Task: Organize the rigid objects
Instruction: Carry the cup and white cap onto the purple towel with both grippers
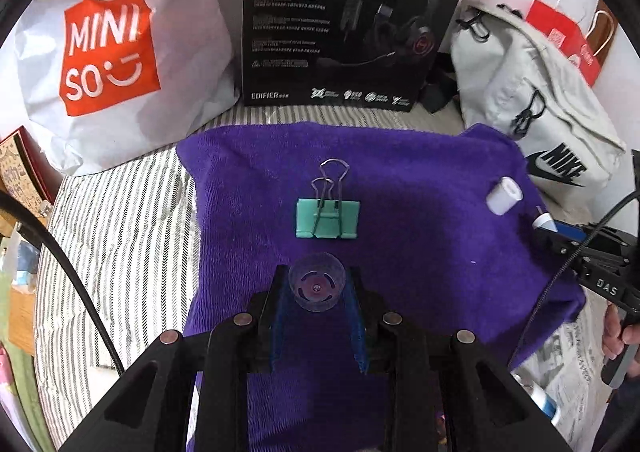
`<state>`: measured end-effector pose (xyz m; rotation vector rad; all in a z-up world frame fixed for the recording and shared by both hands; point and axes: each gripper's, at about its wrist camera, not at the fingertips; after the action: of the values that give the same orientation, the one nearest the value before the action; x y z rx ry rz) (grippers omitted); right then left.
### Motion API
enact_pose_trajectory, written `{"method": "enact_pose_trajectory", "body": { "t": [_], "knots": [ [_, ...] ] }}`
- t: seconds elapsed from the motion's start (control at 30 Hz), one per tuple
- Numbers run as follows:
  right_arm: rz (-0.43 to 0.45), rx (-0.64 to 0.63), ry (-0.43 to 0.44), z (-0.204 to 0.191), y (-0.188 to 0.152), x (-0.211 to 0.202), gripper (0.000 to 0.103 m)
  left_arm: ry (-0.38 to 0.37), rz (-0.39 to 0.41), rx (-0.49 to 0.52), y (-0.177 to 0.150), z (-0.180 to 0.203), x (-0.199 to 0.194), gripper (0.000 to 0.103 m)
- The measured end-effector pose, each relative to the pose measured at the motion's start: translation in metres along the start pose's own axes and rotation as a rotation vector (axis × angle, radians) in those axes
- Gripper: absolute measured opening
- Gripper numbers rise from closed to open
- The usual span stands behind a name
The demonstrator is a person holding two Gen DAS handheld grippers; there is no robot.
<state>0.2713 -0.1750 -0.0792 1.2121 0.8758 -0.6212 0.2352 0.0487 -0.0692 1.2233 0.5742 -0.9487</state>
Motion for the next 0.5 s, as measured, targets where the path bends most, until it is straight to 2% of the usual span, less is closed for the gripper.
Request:
{"method": "enact_pose_trajectory", "body": {
  "t": [0.5],
  "knots": [
    [-0.038, -0.029, -0.018, -0.001, 0.007, 0.029, 0.028, 0.027, -0.033, 0.009, 0.005, -0.005, 0.022, 0.026]
  ]
}}
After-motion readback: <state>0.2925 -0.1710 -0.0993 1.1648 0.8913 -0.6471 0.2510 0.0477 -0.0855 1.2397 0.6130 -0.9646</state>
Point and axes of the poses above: each gripper's, at about its wrist camera, not at the fingertips, and x roughly the way its jaws point, z to its right, y to its top, and after that the axes turned 12 degrees about -y, right-handed
